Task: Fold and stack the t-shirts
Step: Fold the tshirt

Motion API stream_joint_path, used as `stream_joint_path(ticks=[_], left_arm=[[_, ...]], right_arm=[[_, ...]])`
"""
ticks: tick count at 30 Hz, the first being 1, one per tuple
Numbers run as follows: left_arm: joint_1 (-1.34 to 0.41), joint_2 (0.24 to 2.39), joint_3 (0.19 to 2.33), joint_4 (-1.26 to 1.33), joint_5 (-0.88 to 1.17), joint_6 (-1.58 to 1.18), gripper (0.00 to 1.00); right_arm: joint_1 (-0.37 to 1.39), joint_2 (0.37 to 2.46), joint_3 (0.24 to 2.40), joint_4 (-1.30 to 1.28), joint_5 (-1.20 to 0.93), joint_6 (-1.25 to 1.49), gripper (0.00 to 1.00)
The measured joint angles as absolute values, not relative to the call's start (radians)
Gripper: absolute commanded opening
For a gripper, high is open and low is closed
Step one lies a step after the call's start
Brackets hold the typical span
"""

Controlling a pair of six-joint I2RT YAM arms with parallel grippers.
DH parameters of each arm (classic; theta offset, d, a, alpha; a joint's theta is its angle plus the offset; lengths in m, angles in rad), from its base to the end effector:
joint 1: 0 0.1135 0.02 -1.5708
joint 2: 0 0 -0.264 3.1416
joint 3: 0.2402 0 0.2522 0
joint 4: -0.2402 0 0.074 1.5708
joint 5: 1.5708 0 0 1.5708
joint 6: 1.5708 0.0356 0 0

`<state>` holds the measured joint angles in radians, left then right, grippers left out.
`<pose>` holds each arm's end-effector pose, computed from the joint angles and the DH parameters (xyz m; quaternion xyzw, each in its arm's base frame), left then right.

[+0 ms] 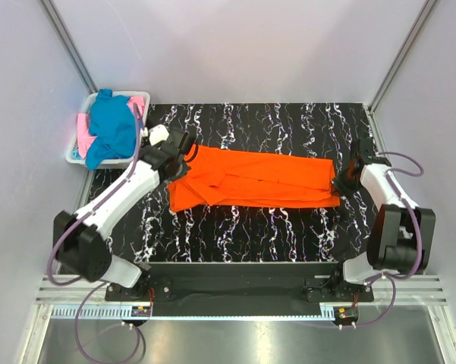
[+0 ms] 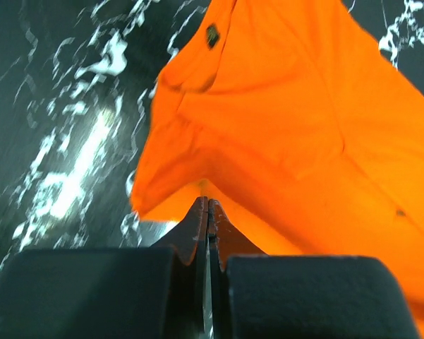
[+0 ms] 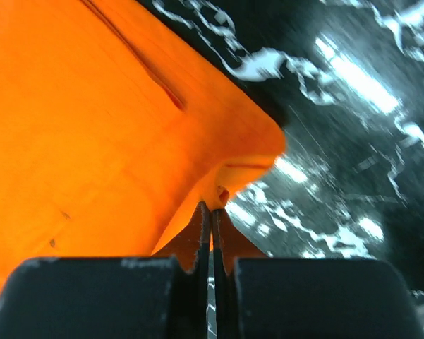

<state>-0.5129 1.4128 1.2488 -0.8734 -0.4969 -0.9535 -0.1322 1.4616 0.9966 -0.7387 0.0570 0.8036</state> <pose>0.2553 -0.1243 0.3027 -0.2676 0.8983 0.0053 0.3486 0.2737 -0.0384 0.2175 0.4479 0.8748 0.0336 0.1815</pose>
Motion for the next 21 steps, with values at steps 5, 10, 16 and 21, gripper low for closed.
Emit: stream_joint_path(ticks=[5, 10, 16, 21], left_arm=[[-0.459, 1.591, 1.360, -0.813, -0.470, -0.903, 0.00], [-0.409, 1.754, 1.461, -0.773, -0.439, -0.858, 0.00], [-0.365, 1.860, 1.547, -0.750, -0.419, -0.823, 0.00], [-0.323, 1.903, 1.578, -0.720, -0.401, -0.807, 0.00]], right_arm=[[-0.132, 1.610, 1.110, -0.697, 0.043, 0.786, 0.00], [-0.132, 1.750, 1.213, -0.653, 0.024, 0.770, 0.00], [-0.132, 1.869, 1.330, -0.633, -0.007, 0.755, 0.00], [-0.132, 1.912, 1.369, -0.625, -0.018, 0.750, 0.39]])
